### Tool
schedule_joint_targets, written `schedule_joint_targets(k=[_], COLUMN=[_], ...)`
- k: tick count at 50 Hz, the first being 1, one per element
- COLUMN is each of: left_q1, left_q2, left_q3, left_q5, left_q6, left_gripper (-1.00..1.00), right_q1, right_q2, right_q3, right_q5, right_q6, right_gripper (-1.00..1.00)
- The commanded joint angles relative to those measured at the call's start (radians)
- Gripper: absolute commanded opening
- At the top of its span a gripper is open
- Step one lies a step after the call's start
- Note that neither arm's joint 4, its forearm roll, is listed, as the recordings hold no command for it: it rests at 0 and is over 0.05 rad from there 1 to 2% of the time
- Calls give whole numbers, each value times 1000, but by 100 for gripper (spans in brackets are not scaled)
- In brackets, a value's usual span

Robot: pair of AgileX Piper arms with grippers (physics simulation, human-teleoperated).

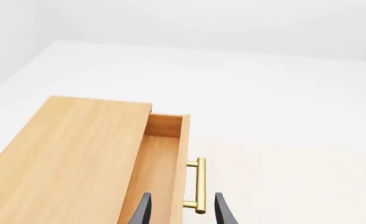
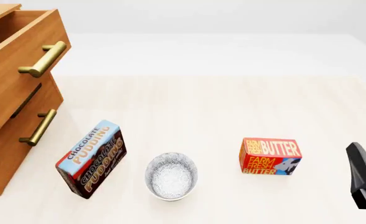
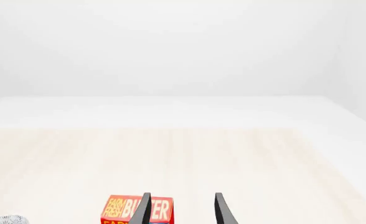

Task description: Put the bowl in the top drawer of the cabinet.

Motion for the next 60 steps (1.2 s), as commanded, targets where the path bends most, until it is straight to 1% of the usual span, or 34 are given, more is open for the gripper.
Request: schedule_joint_targets(k=[1, 2, 7, 8, 10, 14, 16, 23, 26, 29, 46, 47, 52, 60], left_q1=[29, 26, 27, 18, 16, 15, 14, 22, 17, 9, -13, -12, -27, -28], left_q2=[47, 55, 66, 67, 71, 77, 80, 80, 85, 82, 101, 102, 114, 128], left_q3=[14, 14, 31, 60, 73, 69, 79, 117, 125, 147, 192, 194, 204, 209], left_q5=[-38, -39, -55, -64, -70, -73, -75, -92, -88, -93, -102, -105, -109, -118], left_q6=[10, -1, 1, 14, 1, -6, -14, -9, -22, -5, -15, -7, -20, -7], left_gripper=[100, 100, 100, 100, 100, 100, 100, 100, 100, 100, 100, 100, 100, 100], right_q1=[0, 0, 0, 0, 0, 0, 0, 0, 0, 0, 0, 0, 0, 0], right_q2=[0, 0, 0, 0, 0, 0, 0, 0, 0, 0, 0, 0, 0, 0], right_q3=[0, 0, 0, 0, 0, 0, 0, 0, 0, 0, 0, 0, 0, 0], right_q5=[0, 0, 0, 0, 0, 0, 0, 0, 0, 0, 0, 0, 0, 0], right_q6=[0, 0, 0, -1, 0, 0, 1, 0, 0, 0, 0, 0, 0, 0], right_gripper=[100, 100, 100, 100, 100, 100, 100, 100, 100, 100, 100, 100, 100, 100])
